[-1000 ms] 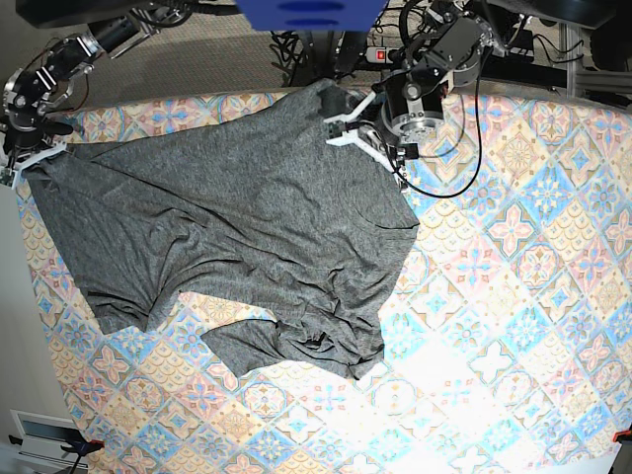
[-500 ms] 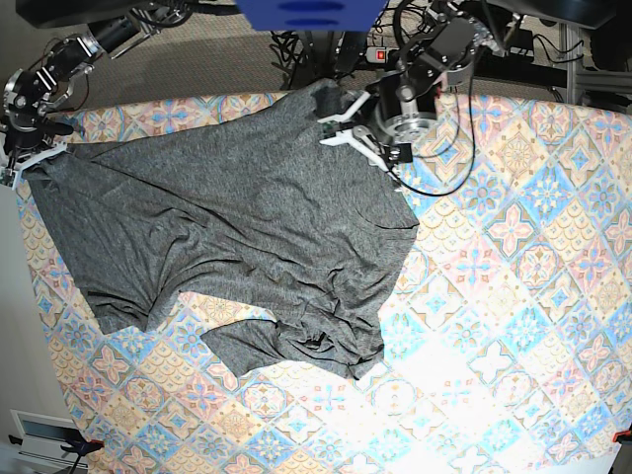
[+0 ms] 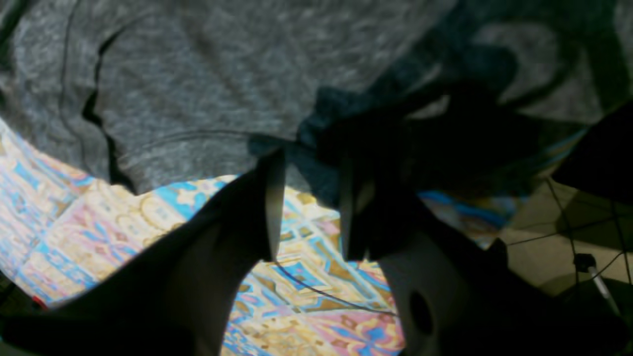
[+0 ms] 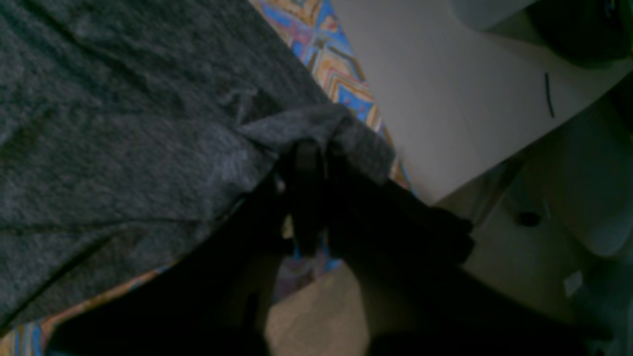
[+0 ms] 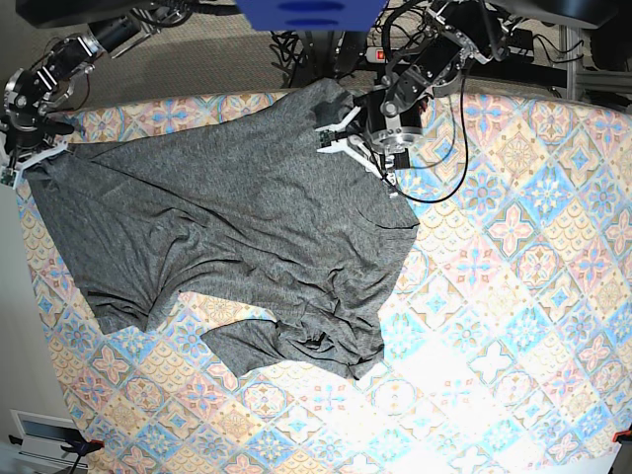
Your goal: Layout the t-shirt on the table in an organized manner, then fold the t-shirt properly
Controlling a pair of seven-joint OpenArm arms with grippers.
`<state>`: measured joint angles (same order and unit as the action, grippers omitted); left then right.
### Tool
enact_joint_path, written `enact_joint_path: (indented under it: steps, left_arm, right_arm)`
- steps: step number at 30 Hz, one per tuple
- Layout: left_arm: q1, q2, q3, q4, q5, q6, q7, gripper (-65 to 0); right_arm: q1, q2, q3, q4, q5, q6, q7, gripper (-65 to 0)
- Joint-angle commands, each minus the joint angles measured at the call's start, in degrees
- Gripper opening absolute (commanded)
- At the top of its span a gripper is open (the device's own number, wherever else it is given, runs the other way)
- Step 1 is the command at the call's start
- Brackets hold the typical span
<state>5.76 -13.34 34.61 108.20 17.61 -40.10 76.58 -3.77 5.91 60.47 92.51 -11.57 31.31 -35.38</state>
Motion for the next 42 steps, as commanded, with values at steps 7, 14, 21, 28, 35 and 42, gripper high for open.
enact_joint_path:
  steps: [7,14,21,28,35,42]
  left_arm:
    - [-0.1,0.0,0.0,1.1,-0.2,0.1,0.1,-35.2]
    - [0.0,0.0,0.0,1.1,-0.2,0.1,0.5,-25.8]
    - [0.0,0.0,-0.1,7.8,-0.2,0.1,1.2,-32.9]
    - [0.4,0.0,0.0,7.5,-4.7,0.1,3.4,-34.6]
    - [1.1,-0.7,-0.3,5.7,-7.9,0.1,3.4,-34.6]
    - [0.7,-0.5,-0.4,-1.6,-7.9,0.1,3.4,-34.6]
  right_arm:
    - [0.2,1.3,0.1,0.8,0.5,-0.3,1.2,-62.7]
    - [0.1,1.3,0.1,0.8,0.5,-0.3,1.2,-62.7]
    - [0.1,1.3,0.1,0.8,0.5,-0.3,1.2,-62.7]
    - [0.1,1.3,0.1,0.7,0.5,-0.3,1.2,-62.7]
    - [0.1,1.3,0.1,0.7,0.5,-0.3,1.2,-62.7]
    - [0.1,1.3,0.1,0.7,0.5,-0.3,1.2,-62.7]
